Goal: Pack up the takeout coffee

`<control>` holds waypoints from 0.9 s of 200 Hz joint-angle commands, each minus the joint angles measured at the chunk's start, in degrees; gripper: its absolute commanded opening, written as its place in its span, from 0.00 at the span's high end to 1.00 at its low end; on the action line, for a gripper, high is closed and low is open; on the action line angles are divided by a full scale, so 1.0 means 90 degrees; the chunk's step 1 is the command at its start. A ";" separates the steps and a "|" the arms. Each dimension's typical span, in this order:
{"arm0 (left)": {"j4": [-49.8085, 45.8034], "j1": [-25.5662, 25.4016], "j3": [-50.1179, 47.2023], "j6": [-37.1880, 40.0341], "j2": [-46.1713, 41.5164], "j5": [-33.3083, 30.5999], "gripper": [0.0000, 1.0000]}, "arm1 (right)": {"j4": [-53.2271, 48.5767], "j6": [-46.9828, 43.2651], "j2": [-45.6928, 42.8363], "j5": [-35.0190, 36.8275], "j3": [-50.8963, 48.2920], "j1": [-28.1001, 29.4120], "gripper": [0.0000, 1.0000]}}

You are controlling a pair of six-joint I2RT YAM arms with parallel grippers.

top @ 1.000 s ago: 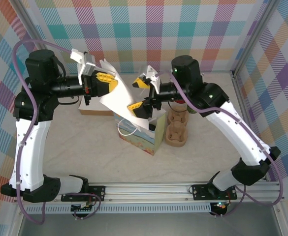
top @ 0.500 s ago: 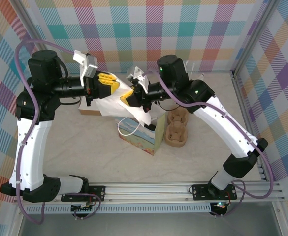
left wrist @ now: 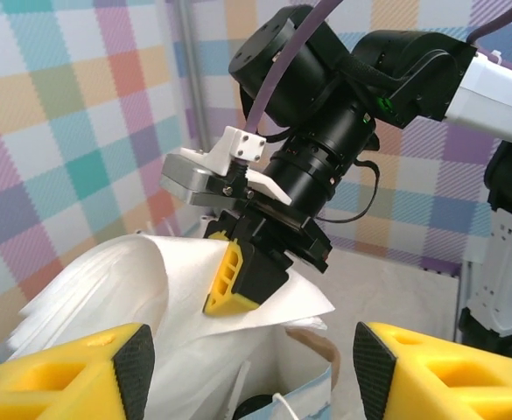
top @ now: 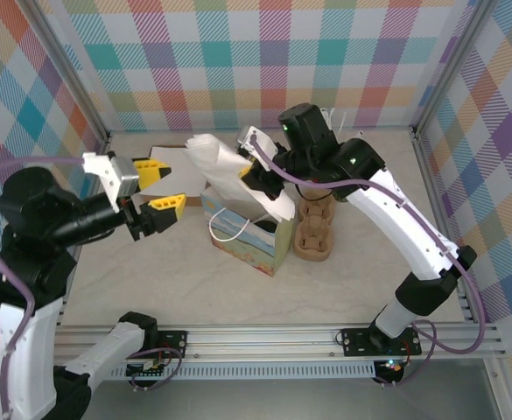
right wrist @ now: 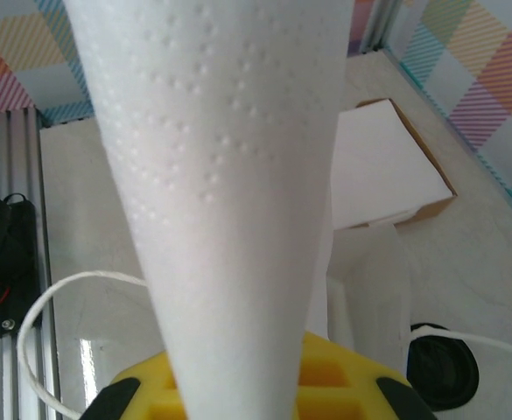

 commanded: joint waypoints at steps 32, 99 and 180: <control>0.0097 -0.0093 -0.0583 -0.0243 -0.0422 -0.0696 0.36 | -0.0691 -0.0222 0.0428 0.0264 0.0304 -0.0055 1.00; 0.0056 -0.0091 -0.0888 -0.0282 -0.0561 -0.0706 0.37 | -0.2060 -0.0538 0.1654 0.0146 0.1550 -0.0055 1.00; -0.0004 -0.0093 -0.1011 -0.0214 -0.0541 -0.0699 0.37 | -0.2950 -0.0755 0.2267 0.0351 0.1872 -0.0025 1.00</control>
